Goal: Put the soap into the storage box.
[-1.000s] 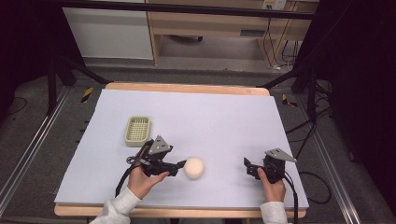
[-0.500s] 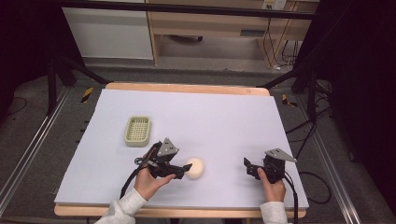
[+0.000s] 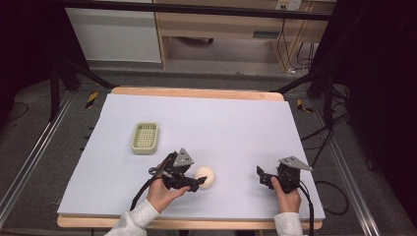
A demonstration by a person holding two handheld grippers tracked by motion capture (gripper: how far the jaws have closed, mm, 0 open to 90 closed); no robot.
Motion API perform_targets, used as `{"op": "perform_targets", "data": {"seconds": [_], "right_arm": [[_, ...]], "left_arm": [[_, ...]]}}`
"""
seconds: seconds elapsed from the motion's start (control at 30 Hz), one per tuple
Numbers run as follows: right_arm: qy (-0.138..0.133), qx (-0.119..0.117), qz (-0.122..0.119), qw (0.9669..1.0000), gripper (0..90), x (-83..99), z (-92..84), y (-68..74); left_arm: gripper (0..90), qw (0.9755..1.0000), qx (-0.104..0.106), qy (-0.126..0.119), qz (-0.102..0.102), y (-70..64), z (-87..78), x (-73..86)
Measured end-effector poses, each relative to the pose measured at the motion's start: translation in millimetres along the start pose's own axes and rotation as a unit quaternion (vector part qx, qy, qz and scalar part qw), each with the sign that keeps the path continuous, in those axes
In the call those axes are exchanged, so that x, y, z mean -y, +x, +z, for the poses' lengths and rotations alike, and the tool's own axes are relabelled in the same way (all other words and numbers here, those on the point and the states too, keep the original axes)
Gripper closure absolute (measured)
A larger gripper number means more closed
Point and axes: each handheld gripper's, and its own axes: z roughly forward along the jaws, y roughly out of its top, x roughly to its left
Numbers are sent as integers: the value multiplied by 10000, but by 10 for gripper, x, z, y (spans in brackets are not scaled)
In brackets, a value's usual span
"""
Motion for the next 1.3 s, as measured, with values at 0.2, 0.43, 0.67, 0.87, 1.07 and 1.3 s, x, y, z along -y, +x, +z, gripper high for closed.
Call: {"op": "perform_targets", "data": {"seconds": [0.2,0.43,0.67,0.87,1.07,1.3], "right_arm": [[0,2,-13,10000,39,0,2,0],[5,-8,-5,10000,39,-1,1,0],[7,-7,-2,10000,39,-1,1,1],[13,-21,11,10000,40,-2,-1,2],[13,-18,10,10000,39,-1,0,1],[14,-19,4,10000,40,-1,1,0]], "left_arm": [[222,10000,-9,65,33,-15,49,3],[220,9999,35,152,44,-41,116,5],[216,9997,69,204,67,-53,156,7],[206,9996,94,257,81,-64,198,9],[202,9995,118,293,91,-63,226,5],[198,9991,139,378,130,-82,291,6]]}}
